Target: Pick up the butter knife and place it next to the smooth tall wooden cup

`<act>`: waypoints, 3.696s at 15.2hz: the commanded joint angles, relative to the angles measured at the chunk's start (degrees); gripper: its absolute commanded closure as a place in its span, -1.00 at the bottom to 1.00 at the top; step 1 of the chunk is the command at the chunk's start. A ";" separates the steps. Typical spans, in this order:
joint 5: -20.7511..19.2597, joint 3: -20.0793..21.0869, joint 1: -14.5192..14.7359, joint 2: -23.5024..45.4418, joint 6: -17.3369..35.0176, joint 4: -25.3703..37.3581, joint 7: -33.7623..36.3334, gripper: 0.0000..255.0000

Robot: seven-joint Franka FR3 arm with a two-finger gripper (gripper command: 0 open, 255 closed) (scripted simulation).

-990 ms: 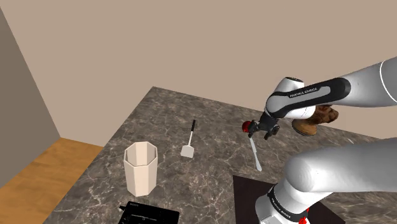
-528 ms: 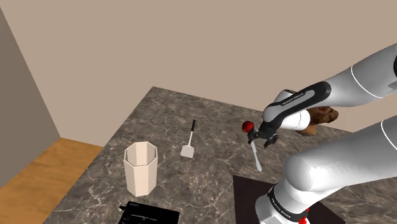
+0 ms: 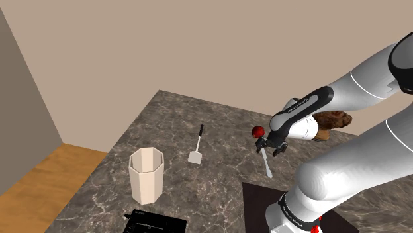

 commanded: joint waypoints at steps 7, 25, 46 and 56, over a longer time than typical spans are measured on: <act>0.02 -0.01 0.01 0.04 0.05 -0.01 -0.02 1.00; -3.57 3.40 -3.84 -15.28 -16.45 1.25 3.08 1.00; -1.89 7.22 -4.34 -30.86 -40.48 9.80 4.09 1.00; -0.72 8.66 -3.93 -33.84 -49.60 15.98 4.29 1.00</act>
